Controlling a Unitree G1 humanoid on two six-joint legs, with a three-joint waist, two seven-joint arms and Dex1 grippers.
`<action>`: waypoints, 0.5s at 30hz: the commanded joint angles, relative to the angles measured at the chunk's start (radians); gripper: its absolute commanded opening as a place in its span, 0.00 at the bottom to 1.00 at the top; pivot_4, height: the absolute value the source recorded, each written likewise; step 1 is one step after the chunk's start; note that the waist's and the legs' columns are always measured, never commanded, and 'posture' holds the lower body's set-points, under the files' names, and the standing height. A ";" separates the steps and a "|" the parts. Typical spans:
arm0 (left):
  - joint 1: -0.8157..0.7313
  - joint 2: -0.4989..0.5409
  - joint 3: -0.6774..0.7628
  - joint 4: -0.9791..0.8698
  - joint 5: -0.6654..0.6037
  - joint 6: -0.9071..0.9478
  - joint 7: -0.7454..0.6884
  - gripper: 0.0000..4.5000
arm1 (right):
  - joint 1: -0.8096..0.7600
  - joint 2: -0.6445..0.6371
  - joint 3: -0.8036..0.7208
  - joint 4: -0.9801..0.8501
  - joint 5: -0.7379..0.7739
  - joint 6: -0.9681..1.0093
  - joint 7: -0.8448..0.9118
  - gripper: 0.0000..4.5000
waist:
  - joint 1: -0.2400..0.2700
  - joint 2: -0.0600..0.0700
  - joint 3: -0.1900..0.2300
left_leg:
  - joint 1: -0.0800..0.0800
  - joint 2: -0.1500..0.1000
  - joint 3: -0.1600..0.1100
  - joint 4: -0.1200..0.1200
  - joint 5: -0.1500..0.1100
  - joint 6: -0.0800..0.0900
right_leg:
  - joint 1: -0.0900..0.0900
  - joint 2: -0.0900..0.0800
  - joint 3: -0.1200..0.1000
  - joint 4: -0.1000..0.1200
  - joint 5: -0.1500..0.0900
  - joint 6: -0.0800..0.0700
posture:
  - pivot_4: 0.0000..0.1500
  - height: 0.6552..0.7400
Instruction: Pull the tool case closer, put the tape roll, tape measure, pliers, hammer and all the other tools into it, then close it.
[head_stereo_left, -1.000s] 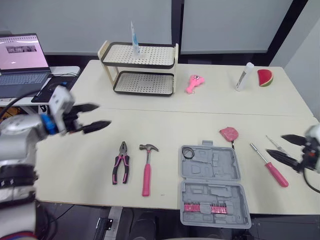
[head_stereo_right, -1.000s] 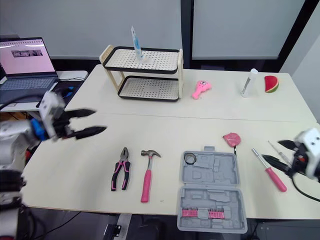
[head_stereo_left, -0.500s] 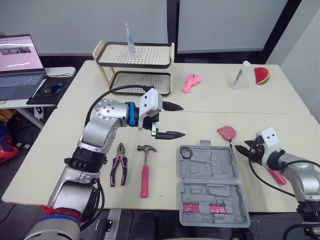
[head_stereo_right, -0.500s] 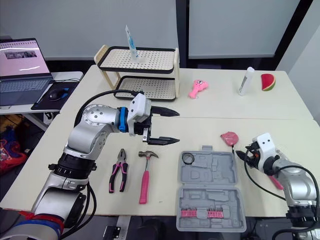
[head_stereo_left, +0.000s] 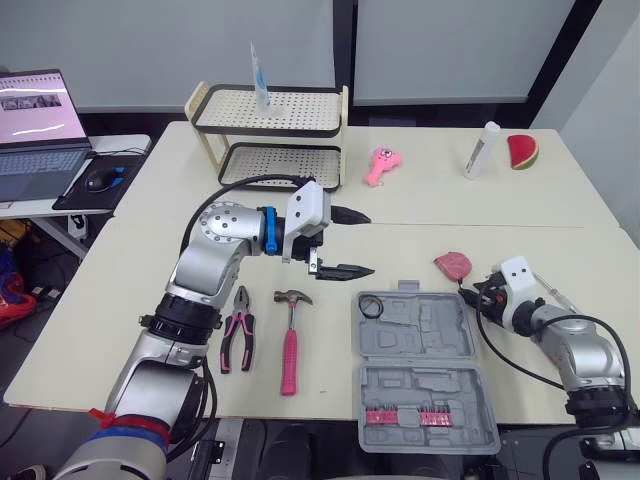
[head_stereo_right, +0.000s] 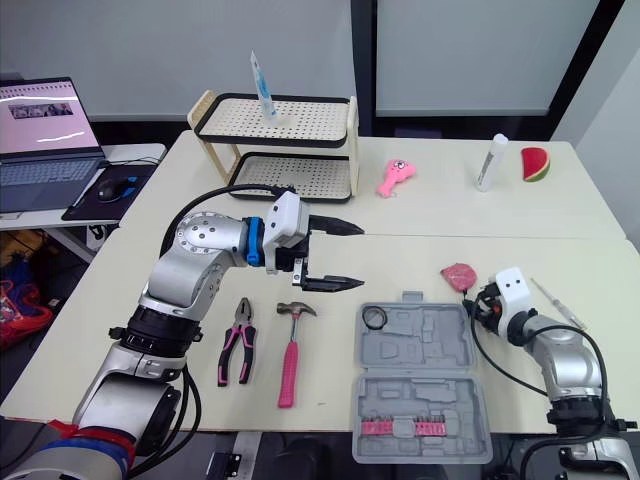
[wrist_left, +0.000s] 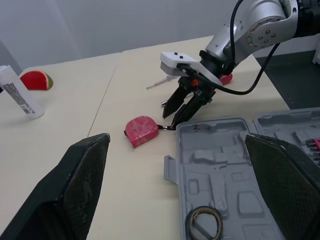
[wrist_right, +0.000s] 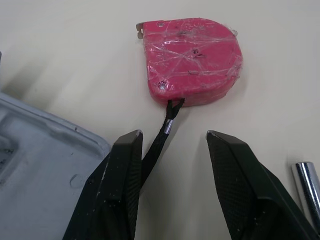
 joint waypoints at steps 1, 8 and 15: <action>-0.023 -0.008 -0.004 -0.009 0.001 -0.017 0.005 1.00 | -0.029 0.000 -0.001 0.019 -0.010 -0.035 0.001 0.48 | 0.000 0.000 0.000 | 0.000 0.000 0.000 0.000 0.000 0.000 | 0.000 0.000 0.000 0.000 0.000 0.000 | 1.00 1.00; -0.033 -0.021 -0.009 -0.001 0.009 -0.020 0.014 1.00 | -0.068 0.000 0.026 0.120 -0.054 -0.101 -0.002 0.48 | 0.000 0.000 0.000 | 0.000 0.000 0.000 0.000 0.000 0.000 | 0.000 0.000 0.000 0.000 0.000 0.000 | 1.00 1.00; -0.021 -0.019 -0.008 -0.015 0.009 -0.021 0.012 1.00 | -0.042 -0.011 0.021 0.112 -0.071 -0.122 0.007 0.21 | 0.000 0.000 0.000 | 0.000 0.000 0.000 0.000 0.000 0.000 | 0.000 0.000 0.000 0.000 0.000 0.000 | 1.00 1.00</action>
